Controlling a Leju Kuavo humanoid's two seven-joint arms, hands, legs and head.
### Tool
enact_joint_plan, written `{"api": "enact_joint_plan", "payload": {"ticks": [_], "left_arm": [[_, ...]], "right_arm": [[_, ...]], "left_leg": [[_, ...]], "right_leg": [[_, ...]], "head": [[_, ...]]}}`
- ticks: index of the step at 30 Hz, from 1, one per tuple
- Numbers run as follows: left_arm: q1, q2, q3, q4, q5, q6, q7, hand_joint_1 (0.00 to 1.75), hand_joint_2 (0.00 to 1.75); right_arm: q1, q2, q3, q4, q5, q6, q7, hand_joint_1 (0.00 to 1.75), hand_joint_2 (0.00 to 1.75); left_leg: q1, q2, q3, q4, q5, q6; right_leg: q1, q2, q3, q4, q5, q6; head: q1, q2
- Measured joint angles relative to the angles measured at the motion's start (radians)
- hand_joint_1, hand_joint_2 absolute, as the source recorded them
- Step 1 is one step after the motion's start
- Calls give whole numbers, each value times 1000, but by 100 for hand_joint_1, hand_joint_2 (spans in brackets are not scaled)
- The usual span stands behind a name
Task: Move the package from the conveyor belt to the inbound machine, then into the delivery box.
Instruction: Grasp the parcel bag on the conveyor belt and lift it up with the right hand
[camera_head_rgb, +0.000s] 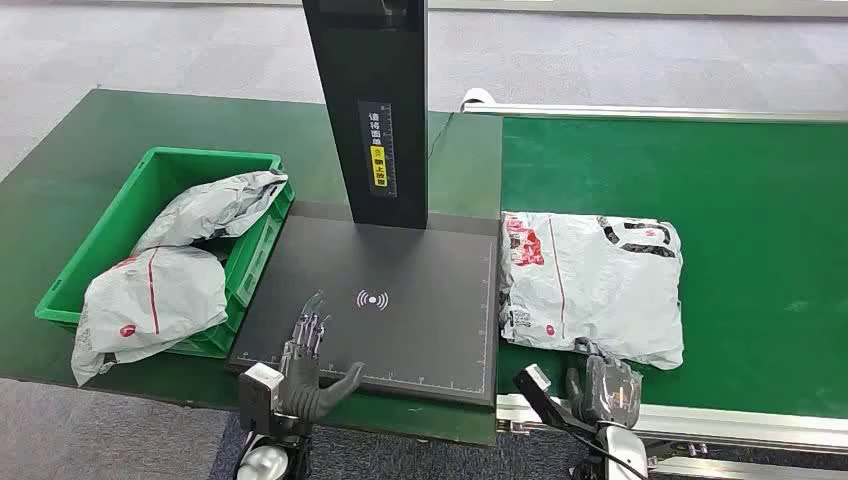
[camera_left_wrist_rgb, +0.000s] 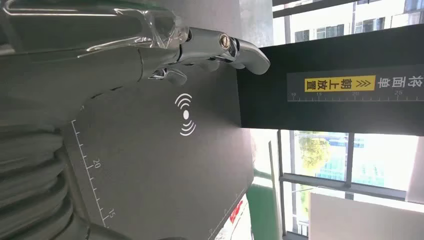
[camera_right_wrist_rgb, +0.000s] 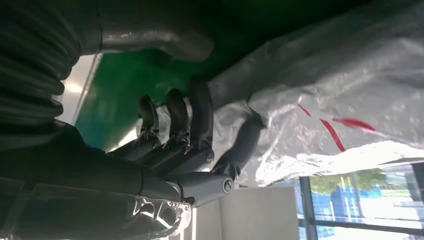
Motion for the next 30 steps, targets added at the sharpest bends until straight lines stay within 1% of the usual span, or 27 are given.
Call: {"api": "enact_joint_plan", "payload": {"ticks": [5, 17, 21, 30], "left_arm": [[-3, -1, -1, 0, -2, -5, 0, 0, 175], [-5, -3, -1, 1, -19, -5, 0, 0, 175], [-5, -3, -3, 1, -28, -8, 0, 0, 175], [-5, -3, -5, 2, -36, -5, 0, 0, 175]], "right_arm": [[-7, 2, 3, 13, 3, 0, 47, 0, 175], [-118, -20, 22, 161, 6, 0, 150, 0, 175], [-142, -26, 29, 204, 6, 0, 167, 0, 0], [-145, -40, 35, 247, 5, 0, 172, 0, 0]], "left_leg": [[0, 1, 0, 0, 0, 0], [0, 3, 8, 0, 0, 0], [0, 4, 11, 0, -1, 0], [0, 4, 10, 0, -1, 1]], "right_leg": [[0, 0, 0, 0, 0, 0], [0, 2, 7, 0, 0, 0], [0, 2, 10, 0, 0, 0], [0, 2, 10, 0, 0, 0]], "head": [[0, 0], [0, 0], [0, 0], [0, 0]]}}
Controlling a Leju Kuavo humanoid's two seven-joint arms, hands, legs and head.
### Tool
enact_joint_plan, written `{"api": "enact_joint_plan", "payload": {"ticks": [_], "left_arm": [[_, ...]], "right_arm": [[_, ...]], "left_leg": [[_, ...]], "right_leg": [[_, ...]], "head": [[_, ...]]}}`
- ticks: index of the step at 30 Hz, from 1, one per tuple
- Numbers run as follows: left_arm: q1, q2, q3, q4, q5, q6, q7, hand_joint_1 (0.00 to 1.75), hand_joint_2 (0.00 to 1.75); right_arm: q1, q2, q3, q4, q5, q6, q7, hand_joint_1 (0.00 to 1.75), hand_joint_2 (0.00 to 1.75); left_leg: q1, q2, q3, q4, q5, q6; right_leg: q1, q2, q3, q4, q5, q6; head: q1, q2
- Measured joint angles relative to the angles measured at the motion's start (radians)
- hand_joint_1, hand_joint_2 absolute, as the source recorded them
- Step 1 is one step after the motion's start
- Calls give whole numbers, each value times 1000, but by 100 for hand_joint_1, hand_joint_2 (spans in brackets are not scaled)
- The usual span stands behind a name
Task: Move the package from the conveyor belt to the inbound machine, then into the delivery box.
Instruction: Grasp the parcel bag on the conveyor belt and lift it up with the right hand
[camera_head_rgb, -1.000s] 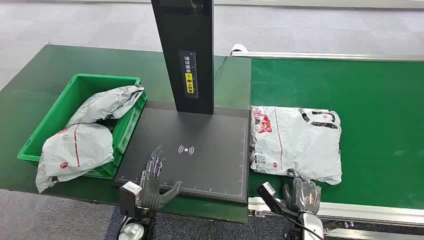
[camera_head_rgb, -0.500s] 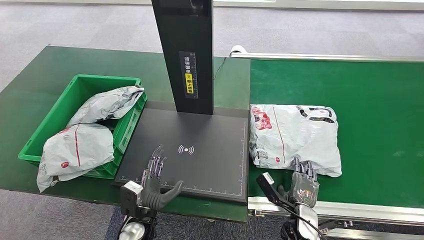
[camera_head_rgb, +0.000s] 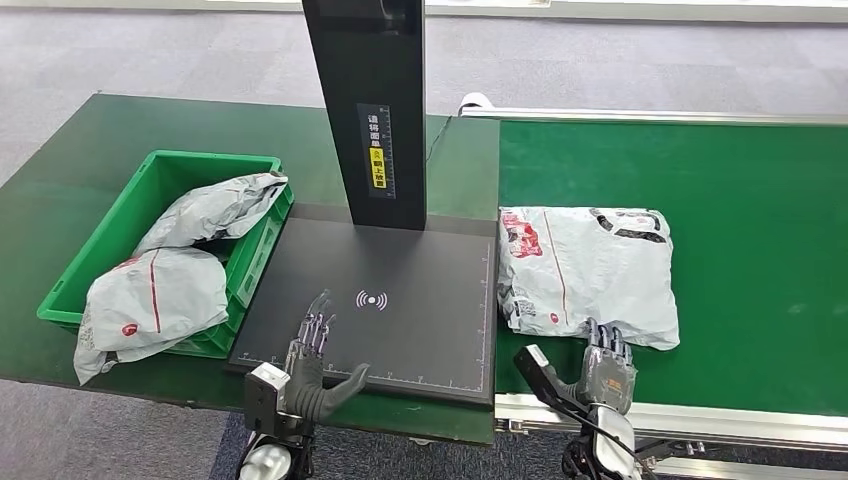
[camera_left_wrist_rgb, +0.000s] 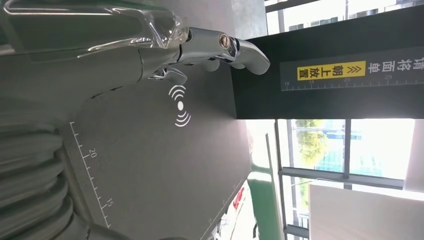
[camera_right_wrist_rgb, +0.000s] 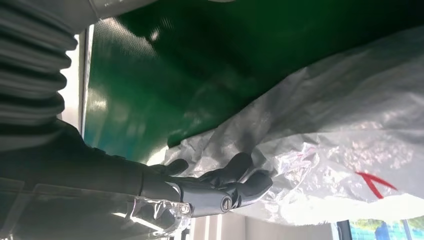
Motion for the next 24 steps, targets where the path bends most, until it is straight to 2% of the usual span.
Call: {"api": "enact_joint_plan", "payload": {"ticks": [13, 24], "left_arm": [[5, 0, 5, 0, 3, 24, 0, 0, 175], [41, 4, 13, -31, 24, 33, 0, 0, 175]], "right_arm": [[58, 37, 8, -2, -6, 0, -79, 0, 0], [219, 93, 17, -236, -39, 0, -194, 0, 0]], "left_leg": [[0, 0, -8, 0, 0, 0], [3, 4, -10, -1, -2, -2]], "right_leg": [[0, 0, -8, 0, 0, 0], [3, 5, -11, 0, -1, -2]], "head": [[0, 0], [0, 0]]}}
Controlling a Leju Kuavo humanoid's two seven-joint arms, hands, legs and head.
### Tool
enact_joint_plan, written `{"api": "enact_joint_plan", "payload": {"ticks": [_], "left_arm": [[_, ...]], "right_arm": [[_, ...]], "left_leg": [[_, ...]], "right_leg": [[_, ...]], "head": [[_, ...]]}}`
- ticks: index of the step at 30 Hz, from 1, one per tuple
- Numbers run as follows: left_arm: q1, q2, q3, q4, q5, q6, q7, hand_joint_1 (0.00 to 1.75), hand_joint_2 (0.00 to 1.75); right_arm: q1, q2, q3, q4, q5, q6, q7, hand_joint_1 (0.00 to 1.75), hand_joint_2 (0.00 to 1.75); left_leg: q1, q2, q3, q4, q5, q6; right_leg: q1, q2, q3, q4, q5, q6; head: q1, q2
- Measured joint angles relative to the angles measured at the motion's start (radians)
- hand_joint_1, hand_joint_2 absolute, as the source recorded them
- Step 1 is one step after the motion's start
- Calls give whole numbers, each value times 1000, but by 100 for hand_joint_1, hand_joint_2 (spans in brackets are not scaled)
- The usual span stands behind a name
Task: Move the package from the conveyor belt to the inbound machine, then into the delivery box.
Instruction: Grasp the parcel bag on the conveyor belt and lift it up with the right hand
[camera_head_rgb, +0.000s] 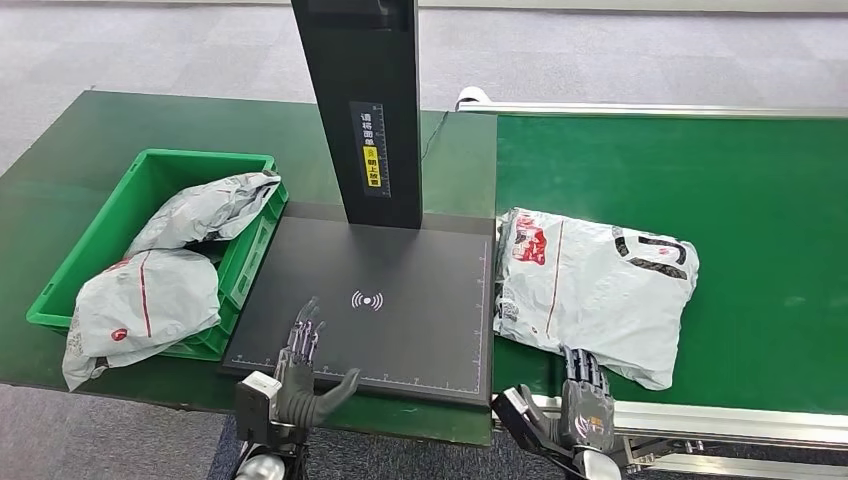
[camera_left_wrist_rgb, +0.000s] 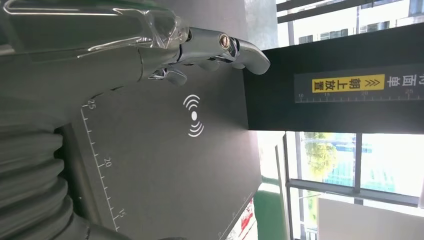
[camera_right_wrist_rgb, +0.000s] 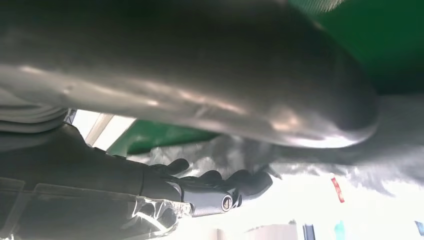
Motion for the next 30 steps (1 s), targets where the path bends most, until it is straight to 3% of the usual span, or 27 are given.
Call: {"api": "enact_joint_plan", "payload": {"ticks": [13, 20, 24, 30], "left_arm": [[16, 17, -8, -20, 45, 21, 0, 0, 175], [19, 24, -8, -32, 49, 19, 0, 0, 175], [19, 25, -8, -33, 49, 12, 0, 0, 175], [16, 26, -10, -33, 48, 9, 0, 0, 175]], "right_arm": [[151, 53, 113, -328, 34, 0, 12, 0, 0], [207, 42, 194, -485, 39, 0, 106, 0, 0], [203, 16, 209, -501, 38, 0, 126, 0, 0], [159, -18, 189, -445, 13, 0, 78, 0, 0]], "left_leg": [[0, -1, 1, 0, 0, -1], [-2, -2, 1, 0, 0, -1], [-2, -2, 1, 0, 0, 0], [-2, -1, 1, 0, 0, 0]], "right_leg": [[0, 0, 1, 0, -1, -1], [-2, -1, 1, 0, -1, 0], [-2, -1, 1, 0, -1, 0], [-2, -1, 1, 0, -1, 0]], "head": [[0, 0], [0, 0], [0, 0], [0, 0]]}}
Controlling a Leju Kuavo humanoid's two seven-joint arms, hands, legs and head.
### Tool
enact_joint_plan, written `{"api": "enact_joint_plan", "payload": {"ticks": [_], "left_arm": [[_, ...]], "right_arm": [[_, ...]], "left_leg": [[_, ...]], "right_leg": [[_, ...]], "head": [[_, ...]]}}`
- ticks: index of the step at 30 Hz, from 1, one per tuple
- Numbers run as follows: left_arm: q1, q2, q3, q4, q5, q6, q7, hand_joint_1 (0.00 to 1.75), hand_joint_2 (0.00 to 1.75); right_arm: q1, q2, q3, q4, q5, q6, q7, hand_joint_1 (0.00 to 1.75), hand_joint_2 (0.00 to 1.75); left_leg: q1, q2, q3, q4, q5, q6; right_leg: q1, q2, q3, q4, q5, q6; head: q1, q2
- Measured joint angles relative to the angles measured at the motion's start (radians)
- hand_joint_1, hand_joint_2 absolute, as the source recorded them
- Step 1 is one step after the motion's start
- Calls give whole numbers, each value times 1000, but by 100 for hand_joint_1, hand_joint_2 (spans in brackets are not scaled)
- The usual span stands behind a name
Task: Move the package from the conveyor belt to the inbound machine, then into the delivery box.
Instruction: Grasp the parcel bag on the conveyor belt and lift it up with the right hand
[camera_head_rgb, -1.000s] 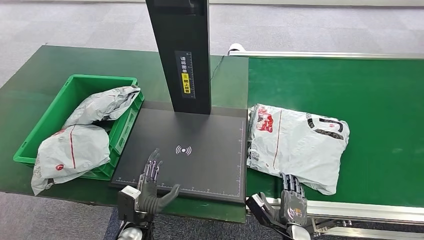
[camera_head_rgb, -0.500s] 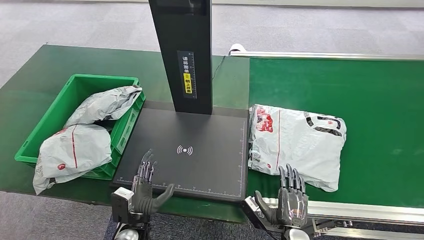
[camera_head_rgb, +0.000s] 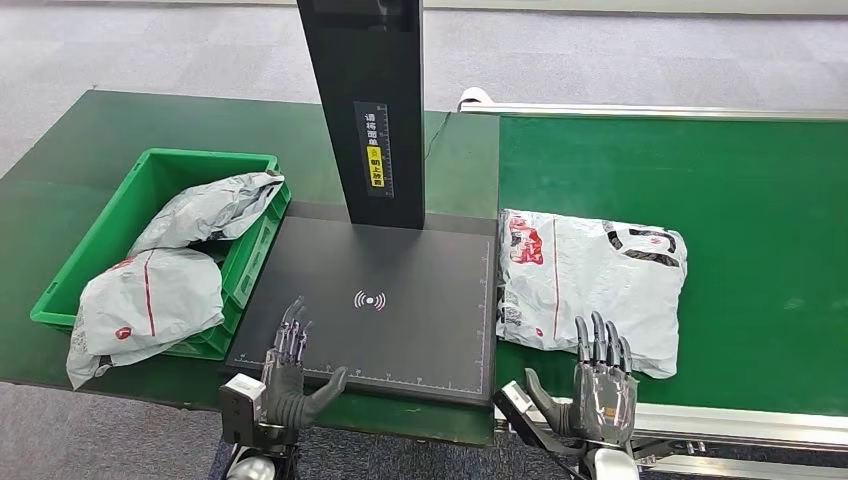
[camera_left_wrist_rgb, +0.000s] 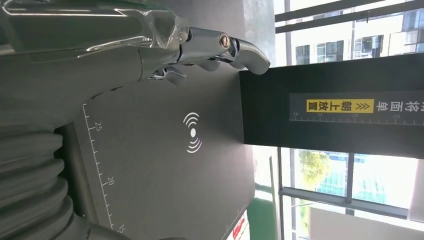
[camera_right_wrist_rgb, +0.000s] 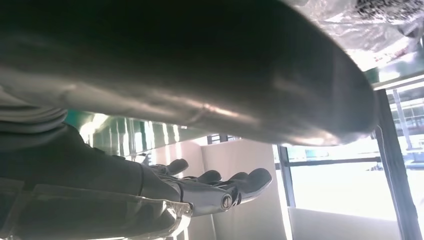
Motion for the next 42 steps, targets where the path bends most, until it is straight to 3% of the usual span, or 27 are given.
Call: {"api": "enact_joint_plan", "payload": {"ticks": [7, 20, 42], "left_arm": [[-3, 2, -6, 0, -5, -7, 0, 0, 175], [-22, 4, -23, 12, -18, 2, 0, 0, 175], [-38, 7, -32, 41, -14, 4, 0, 0, 175]], "right_arm": [[-80, -25, -69, 136, -36, 0, -67, 0, 0], [-203, -58, -136, 408, -23, 0, -55, 0, 0], [-284, -73, -155, 509, -13, 0, -43, 0, 0]], "left_leg": [[0, 0, 0, 0, 0, 0], [0, 0, 0, 0, 0, 0], [0, 0, 0, 0, 0, 0]], "right_leg": [[0, 0, 0, 0, 0, 0], [0, 0, 0, 0, 0, 0], [0, 0, 0, 0, 0, 0]], "head": [[0, 0], [0, 0], [0, 0]]}}
